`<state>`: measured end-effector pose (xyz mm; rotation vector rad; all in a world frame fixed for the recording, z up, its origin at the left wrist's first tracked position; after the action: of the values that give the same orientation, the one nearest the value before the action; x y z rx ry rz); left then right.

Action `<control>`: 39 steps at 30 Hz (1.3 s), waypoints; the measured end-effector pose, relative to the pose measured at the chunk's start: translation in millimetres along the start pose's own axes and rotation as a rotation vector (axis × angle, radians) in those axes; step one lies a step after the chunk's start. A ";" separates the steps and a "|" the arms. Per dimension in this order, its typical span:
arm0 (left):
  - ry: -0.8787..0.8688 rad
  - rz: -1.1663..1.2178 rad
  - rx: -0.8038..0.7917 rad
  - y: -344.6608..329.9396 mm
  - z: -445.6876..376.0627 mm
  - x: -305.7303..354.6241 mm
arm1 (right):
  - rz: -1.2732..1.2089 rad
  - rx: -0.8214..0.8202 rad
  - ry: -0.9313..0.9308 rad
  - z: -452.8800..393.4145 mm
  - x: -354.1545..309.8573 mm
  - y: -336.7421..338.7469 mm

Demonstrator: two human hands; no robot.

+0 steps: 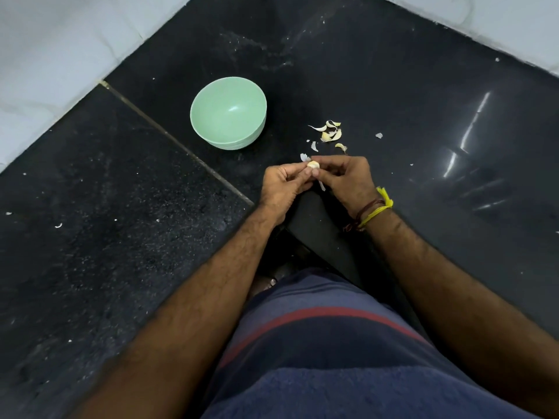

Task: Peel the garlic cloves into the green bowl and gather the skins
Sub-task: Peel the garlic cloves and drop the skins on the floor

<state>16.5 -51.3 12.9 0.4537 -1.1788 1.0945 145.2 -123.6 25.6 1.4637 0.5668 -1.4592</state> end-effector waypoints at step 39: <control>-0.105 -0.135 0.007 -10.3 8.4 5.5 | -0.154 -0.080 -0.137 -3.0 -8.7 15.6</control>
<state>21.0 -60.0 23.5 0.5937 -1.2187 0.9683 158.5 -125.3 37.9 1.2699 0.6569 -1.6239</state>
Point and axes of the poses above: each hand's wrist, its own z-axis away from the middle knuckle, its own y-axis out of the back of the hand, x = y × z, the point moved 1 cm from there along -z, towards the middle knuckle, and after that the axes turned 7 degrees about z, right-handed, at the moved point
